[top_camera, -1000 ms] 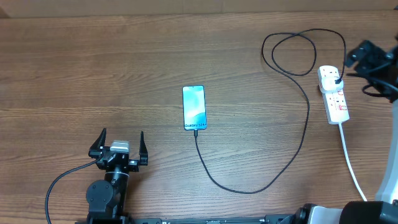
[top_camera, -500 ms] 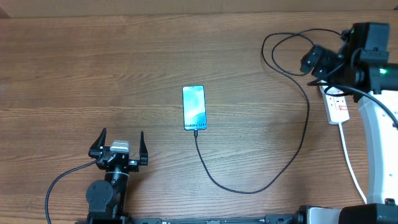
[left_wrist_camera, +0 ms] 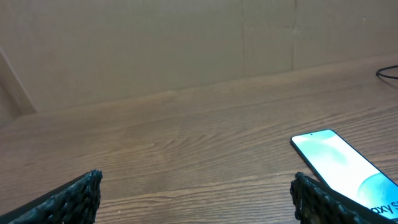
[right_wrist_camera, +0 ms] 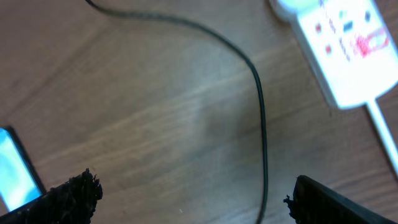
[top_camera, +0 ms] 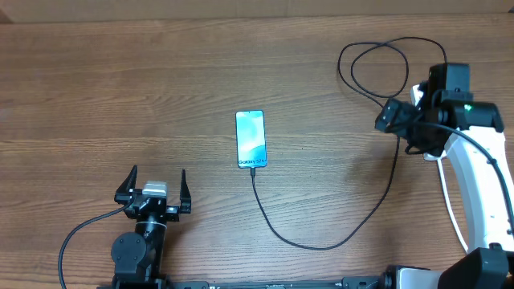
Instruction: Plug charger to phone and switch on socket
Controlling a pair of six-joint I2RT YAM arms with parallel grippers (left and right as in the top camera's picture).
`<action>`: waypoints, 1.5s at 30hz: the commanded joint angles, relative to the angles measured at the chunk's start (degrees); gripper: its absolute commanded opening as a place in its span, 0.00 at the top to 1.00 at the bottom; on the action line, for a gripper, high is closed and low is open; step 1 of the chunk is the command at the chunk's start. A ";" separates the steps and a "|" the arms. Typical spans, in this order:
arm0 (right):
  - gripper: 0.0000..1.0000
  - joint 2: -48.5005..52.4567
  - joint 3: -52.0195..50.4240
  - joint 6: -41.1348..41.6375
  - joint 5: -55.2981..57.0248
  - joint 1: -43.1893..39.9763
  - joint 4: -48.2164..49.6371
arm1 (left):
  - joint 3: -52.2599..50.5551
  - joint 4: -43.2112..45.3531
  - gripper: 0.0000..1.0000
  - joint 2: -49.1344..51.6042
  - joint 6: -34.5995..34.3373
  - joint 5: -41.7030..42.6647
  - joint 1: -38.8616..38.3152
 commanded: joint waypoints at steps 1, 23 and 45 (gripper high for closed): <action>0.00 -2.64 -3.48 -0.44 -0.09 0.11 0.15 | -0.22 -0.04 0.00 -0.66 0.90 -0.48 -0.02; 0.00 -9.84 -19.19 -0.42 -0.09 0.11 0.22 | -0.22 -0.04 0.01 -0.66 0.90 -0.48 -0.02; 0.00 -14.08 -21.84 -1.07 1.60 3.19 14.29 | -0.22 -0.04 0.00 -0.66 0.90 -0.48 -0.02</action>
